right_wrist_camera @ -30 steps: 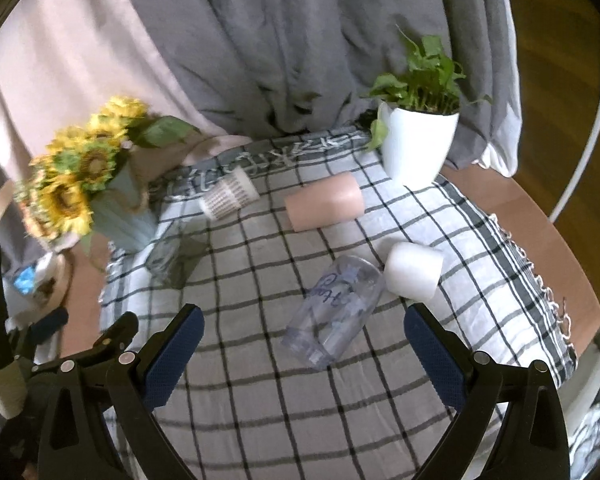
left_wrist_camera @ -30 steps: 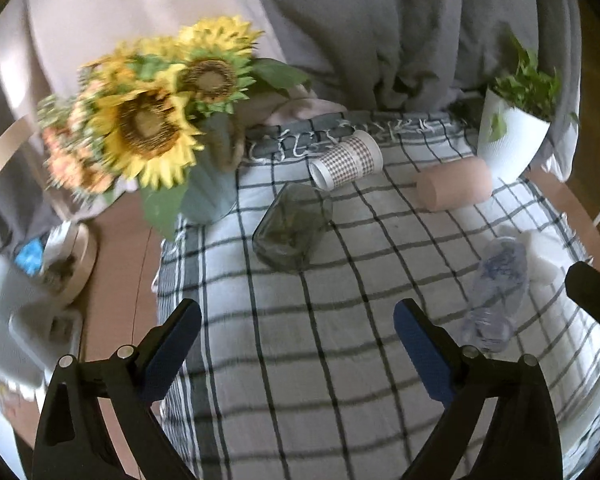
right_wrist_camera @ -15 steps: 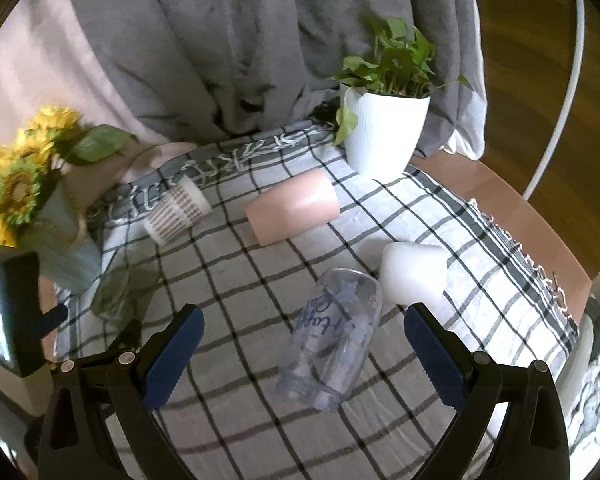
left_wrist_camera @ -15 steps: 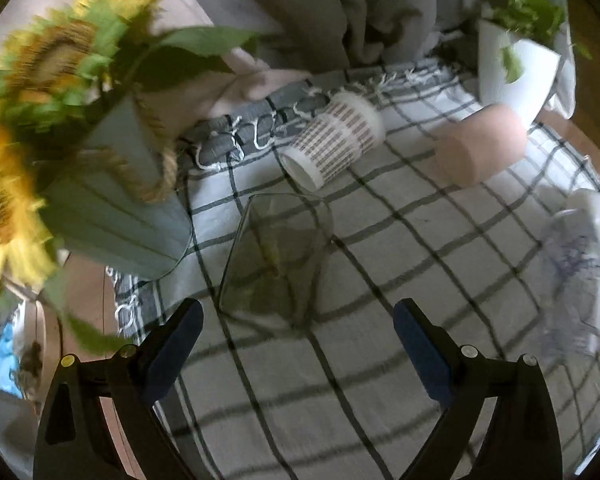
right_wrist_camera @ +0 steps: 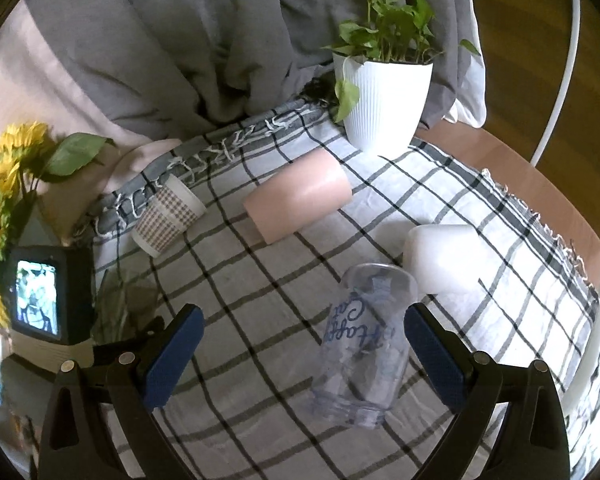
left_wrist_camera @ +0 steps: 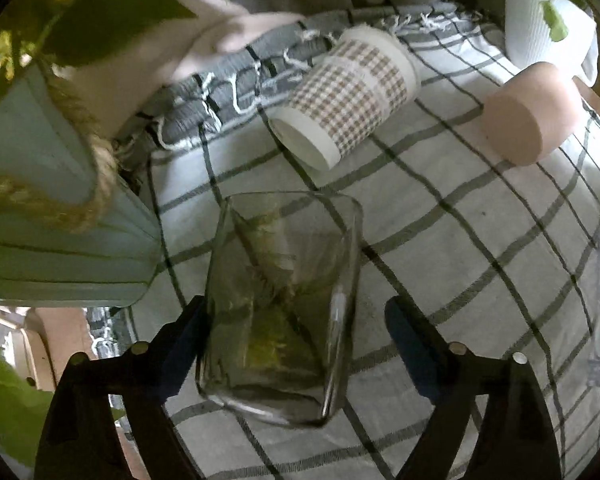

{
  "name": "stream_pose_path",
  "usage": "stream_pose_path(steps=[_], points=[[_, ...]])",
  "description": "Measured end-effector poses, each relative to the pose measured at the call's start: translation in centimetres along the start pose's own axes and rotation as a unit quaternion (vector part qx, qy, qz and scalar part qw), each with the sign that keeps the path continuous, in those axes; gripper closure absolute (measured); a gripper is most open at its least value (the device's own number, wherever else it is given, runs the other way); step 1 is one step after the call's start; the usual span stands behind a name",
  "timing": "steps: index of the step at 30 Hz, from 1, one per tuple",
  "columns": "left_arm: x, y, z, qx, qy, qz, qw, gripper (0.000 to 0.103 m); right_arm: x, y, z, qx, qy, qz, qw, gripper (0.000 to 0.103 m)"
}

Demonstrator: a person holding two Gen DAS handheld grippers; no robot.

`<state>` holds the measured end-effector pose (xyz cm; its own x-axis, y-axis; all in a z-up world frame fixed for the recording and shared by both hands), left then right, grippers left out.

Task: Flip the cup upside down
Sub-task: 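Reach the left gripper to the smoky glass cup and close around it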

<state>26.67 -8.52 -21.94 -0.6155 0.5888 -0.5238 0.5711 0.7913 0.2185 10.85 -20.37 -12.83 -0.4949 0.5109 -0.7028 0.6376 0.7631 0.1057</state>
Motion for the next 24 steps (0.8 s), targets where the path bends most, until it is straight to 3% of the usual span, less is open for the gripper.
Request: stream_pose_path(steps=[14,24], points=[[-1.4,0.6,1.8,-0.008,0.026,-0.031,0.9992,0.027,-0.3,0.2,0.5,-0.002,0.003,0.021,1.0,0.002],[-2.5,-1.0,-1.2,-0.006,0.02,-0.033,0.9992,0.03,-0.9,-1.0,0.0,0.0,-0.007,0.013,1.0,0.002]])
Point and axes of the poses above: each gripper's, at about its wrist camera, not at the fingertips, and z roughly the way its jaws point, y to its left, x to its underside, the point moved 3 cm from there along z, roughly the way its jaws point, and after that the axes turned 11 degrees about -y, right-handed, at the moved point
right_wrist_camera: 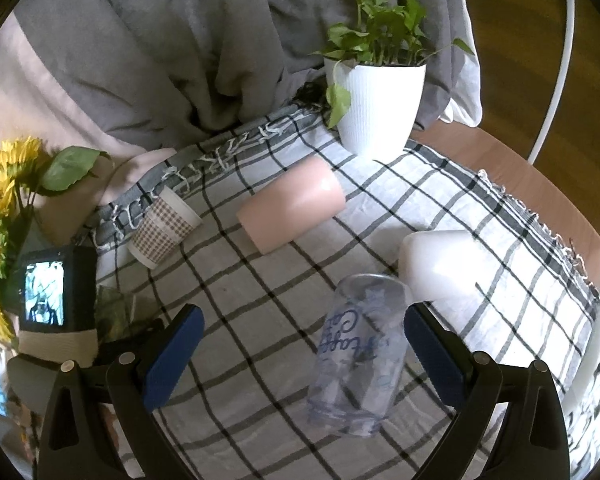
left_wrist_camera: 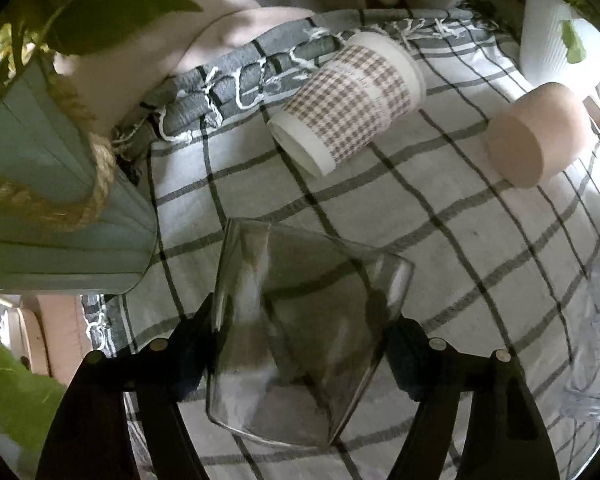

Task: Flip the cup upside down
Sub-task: 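Reach the left gripper to the smoky glass cup and close around it, then lift the glass cup with the left gripper and stand it upright, then open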

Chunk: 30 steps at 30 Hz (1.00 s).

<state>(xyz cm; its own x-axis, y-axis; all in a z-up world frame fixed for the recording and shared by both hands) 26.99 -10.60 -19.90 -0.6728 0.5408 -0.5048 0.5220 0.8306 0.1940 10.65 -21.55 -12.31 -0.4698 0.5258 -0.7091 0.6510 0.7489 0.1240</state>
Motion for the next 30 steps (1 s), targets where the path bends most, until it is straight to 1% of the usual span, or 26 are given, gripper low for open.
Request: stream_pose_path(steps=[3,5,8,12,20,26,30], points=[[-0.2,-0.6,-0.9,-0.004,-0.002,0.004,1.0,0.031,-0.2,-0.7,-0.1,0.002,-0.002,0.005,1.0,0.002],[-0.4,-0.4,-1.5,-0.003,-0.002,-0.003,1.0,0.032,-0.4,-1.2,-0.1,0.004,-0.002,0.01,1.0,0.002],[0.2,-0.3,-2.3,-0.001,-0.008,-0.009,0.9999,0.033,-0.5,-1.6,-0.4,0.001,-0.004,0.016,1.0,0.002],[0.6,0.0,-4.1,0.002,-0.019,-0.014,0.9997,0.036,-0.9,-2.2,-0.9,-0.008,-0.01,0.02,1.0,0.002],[1.3,-0.7,-8.6,0.007,-0.051,-0.039,0.9979,0.036,-2.1,-4.0,-2.5,-0.022,-0.027,0.025,0.999,0.002],[2.6,-1.9,-12.6,0.003,-0.064,-0.064,0.9959,0.036,-3.1,-5.6,-4.2,-0.047,-0.034,0.021,0.998,0.002],[4.0,-3.3,-14.6,-0.001,-0.062,-0.077,0.9951,0.036,-3.5,-7.0,-5.6,-0.065,-0.041,0.007,0.997,0.002]])
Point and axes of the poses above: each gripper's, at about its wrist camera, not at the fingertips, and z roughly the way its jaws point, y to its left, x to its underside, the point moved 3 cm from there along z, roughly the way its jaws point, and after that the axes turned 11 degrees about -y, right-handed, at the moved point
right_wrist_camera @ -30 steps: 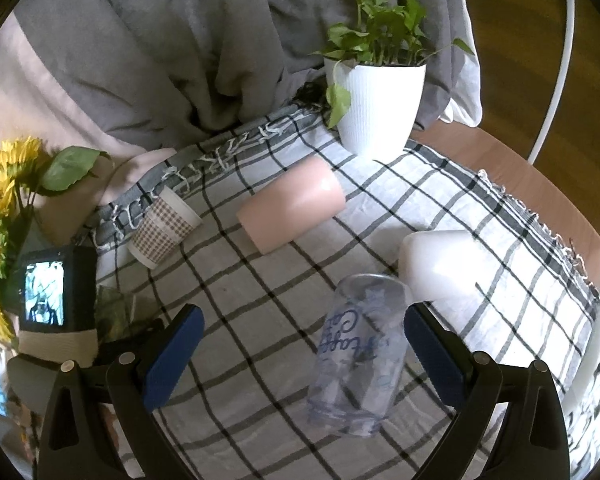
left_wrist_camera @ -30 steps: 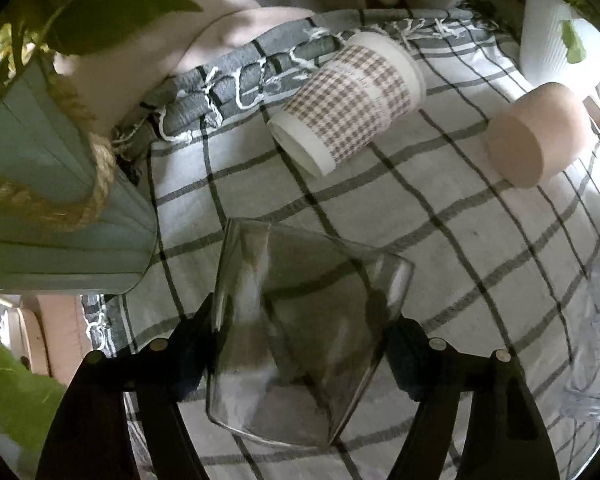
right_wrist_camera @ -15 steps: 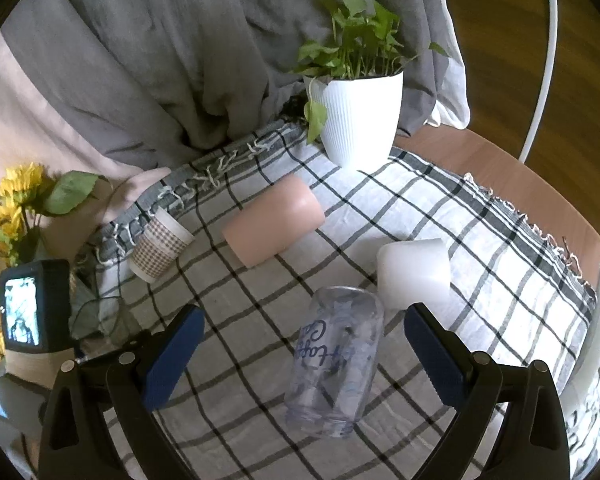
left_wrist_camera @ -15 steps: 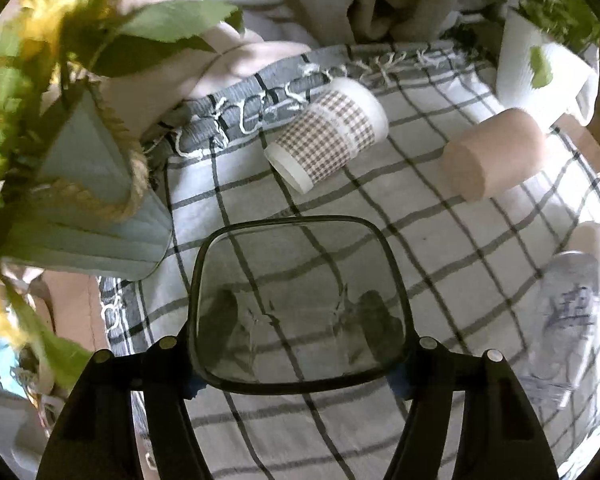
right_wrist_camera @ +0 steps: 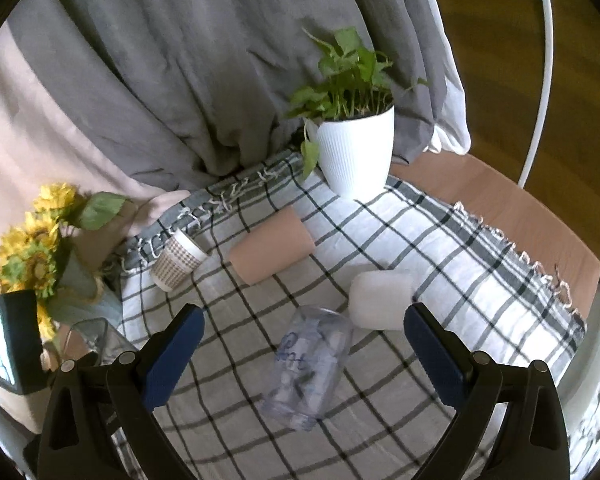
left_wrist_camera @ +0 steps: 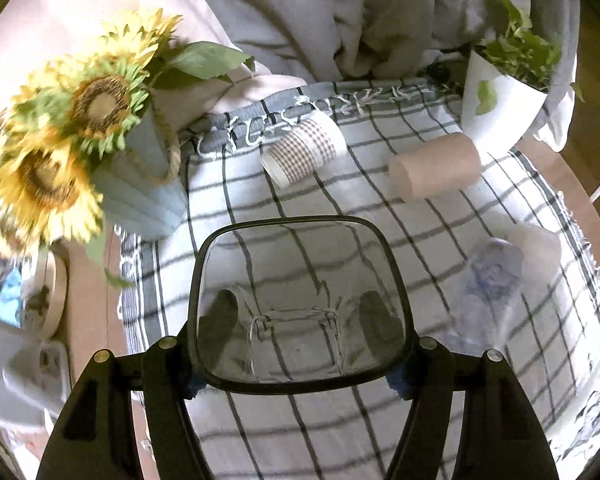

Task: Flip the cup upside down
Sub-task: 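Lift the glass cup with the left gripper and stand it upright, then open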

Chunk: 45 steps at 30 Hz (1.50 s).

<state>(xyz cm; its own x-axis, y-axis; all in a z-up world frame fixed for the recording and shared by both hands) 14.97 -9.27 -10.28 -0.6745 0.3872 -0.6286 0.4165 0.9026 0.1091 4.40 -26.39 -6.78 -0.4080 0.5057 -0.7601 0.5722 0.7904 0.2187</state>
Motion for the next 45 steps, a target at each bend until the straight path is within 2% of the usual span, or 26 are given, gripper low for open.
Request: stream_pose_path(steps=[6,8,11,15,20,23,27,36,45], points=[[2.9,-1.8,-3.0,-0.012,0.012,-0.045,0.9989,0.036,0.0,-2.4,-0.8,-0.016,0.024,-0.031,0.999,0.002],[3.9,-2.4,-3.7,-0.011,0.019,-0.061,0.9979,0.036,0.3,-3.1,-0.7,-0.027,0.044,-0.048,0.997,0.002],[5.9,-3.4,-4.6,-0.005,0.043,-0.095,0.9946,0.036,1.0,-4.4,-0.4,-0.036,0.075,-0.067,0.994,0.002],[8.7,-4.9,-4.7,-0.005,0.08,-0.112,0.9905,0.036,1.8,-5.4,-0.3,-0.046,0.098,-0.09,0.99,0.002],[12.0,-6.0,-3.3,0.012,0.141,-0.151,0.9783,0.036,2.9,-6.3,-0.1,-0.056,0.122,-0.123,0.983,0.002],[13.0,-6.2,-2.3,0.016,0.162,-0.161,0.9733,0.036,3.4,-6.6,0.0,-0.058,0.131,-0.129,0.981,0.002],[13.5,-6.0,-0.9,0.008,0.176,-0.158,0.9715,0.036,3.8,-6.7,0.1,-0.062,0.139,-0.134,0.979,0.002],[12.5,-5.5,0.9,0.003,0.162,-0.145,0.9761,0.037,3.9,-6.6,0.0,-0.054,0.136,-0.128,0.981,0.002],[12.0,-4.3,3.0,0.008,0.163,-0.142,0.9763,0.037,4.1,-5.9,0.0,-0.036,0.129,-0.131,0.982,0.002]])
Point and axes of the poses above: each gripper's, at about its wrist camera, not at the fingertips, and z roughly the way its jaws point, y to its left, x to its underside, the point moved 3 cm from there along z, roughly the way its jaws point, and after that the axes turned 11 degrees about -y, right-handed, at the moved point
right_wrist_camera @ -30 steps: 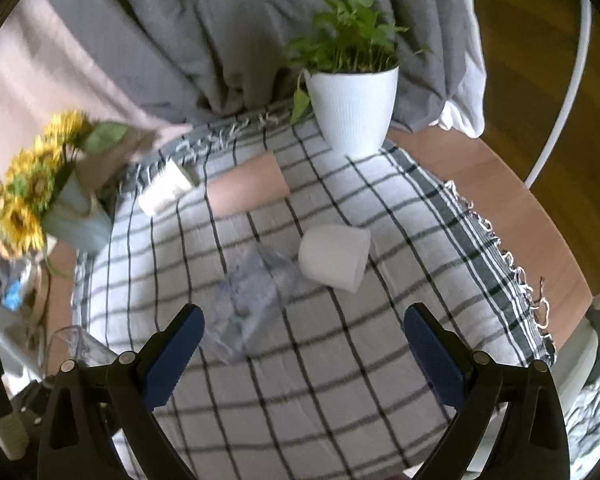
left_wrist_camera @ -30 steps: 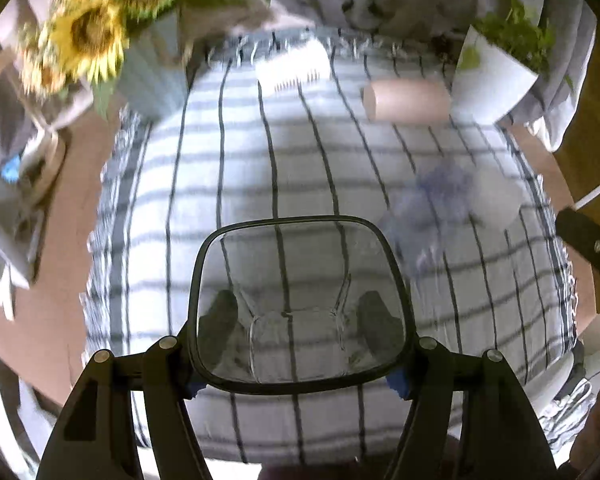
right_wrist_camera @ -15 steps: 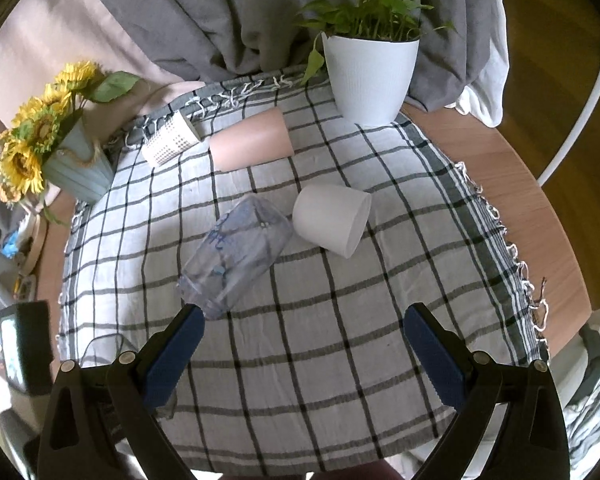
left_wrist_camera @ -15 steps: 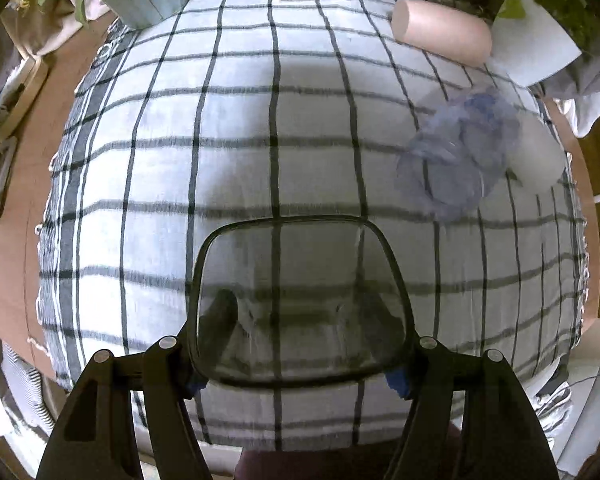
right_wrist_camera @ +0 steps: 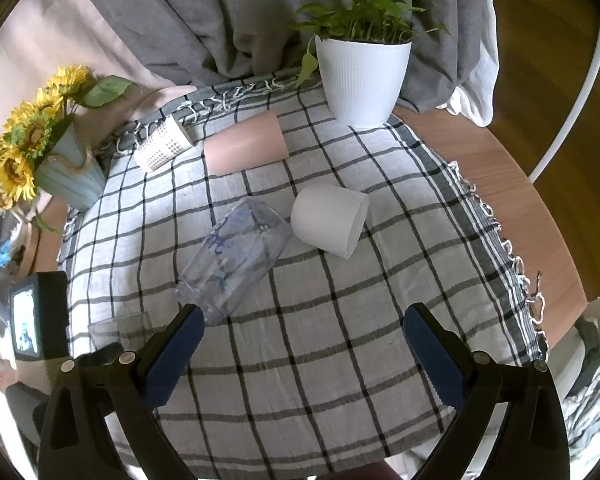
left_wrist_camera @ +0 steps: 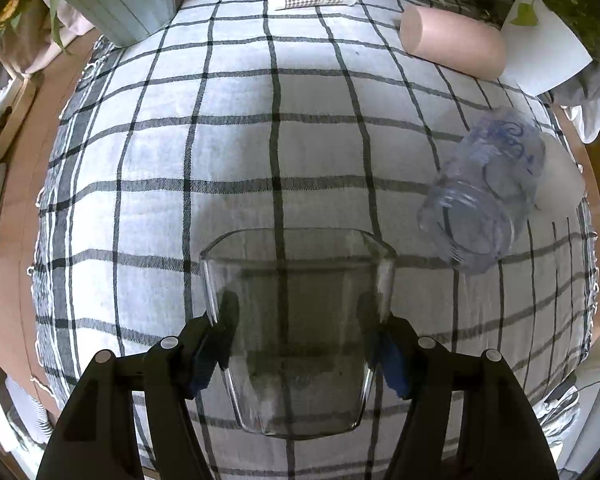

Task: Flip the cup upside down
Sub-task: 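Lift the glass cup with the left gripper and stand it upright, then open, then withdraw the left gripper while the right gripper moves toward the upright glass cup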

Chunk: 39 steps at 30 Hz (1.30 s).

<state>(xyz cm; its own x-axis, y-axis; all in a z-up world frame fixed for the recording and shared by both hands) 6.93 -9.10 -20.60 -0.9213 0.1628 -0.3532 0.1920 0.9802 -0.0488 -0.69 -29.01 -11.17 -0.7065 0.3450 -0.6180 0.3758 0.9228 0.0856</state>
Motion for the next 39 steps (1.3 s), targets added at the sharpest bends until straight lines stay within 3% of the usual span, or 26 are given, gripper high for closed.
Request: stream_pose_path(steps=[8,10,12,14,20,24,30,39], points=[[-0.7,-0.4,1.0,-0.001,0.003,0.024,0.9997,0.036,0.3,0.6,0.0,0.014,-0.001,-0.004,1.0,0.002],[-0.6,-0.9,1.1,-0.007,-0.004,0.037,0.9993,0.032,0.4,0.7,0.0,0.016,0.0,-0.003,1.0,0.002],[-0.8,-1.1,0.8,-0.006,-0.014,0.045,0.9989,0.02,0.5,0.8,-0.1,0.021,-0.001,-0.004,1.0,0.002],[-0.9,-1.2,0.4,0.003,-0.02,0.049,0.9986,0.02,0.7,0.8,-0.3,0.024,-0.003,-0.003,1.0,0.002],[-0.8,-0.8,-2.5,0.022,-0.039,0.043,0.9981,0.019,0.8,0.9,-1.5,0.036,-0.016,0.0,0.999,0.002],[-0.7,1.3,-5.3,0.023,-0.074,0.026,0.9967,0.01,0.9,1.4,-2.3,0.037,-0.022,0.003,0.999,0.002],[-0.3,5.0,-9.1,-0.027,-0.134,0.009,0.9905,0.004,1.8,3.7,-3.1,0.018,-0.025,-0.003,1.0,0.002],[1.6,11.3,-11.0,-0.085,-0.16,-0.022,0.9832,0.0,4.4,9.8,-3.2,-0.036,-0.007,-0.051,0.998,0.002]])
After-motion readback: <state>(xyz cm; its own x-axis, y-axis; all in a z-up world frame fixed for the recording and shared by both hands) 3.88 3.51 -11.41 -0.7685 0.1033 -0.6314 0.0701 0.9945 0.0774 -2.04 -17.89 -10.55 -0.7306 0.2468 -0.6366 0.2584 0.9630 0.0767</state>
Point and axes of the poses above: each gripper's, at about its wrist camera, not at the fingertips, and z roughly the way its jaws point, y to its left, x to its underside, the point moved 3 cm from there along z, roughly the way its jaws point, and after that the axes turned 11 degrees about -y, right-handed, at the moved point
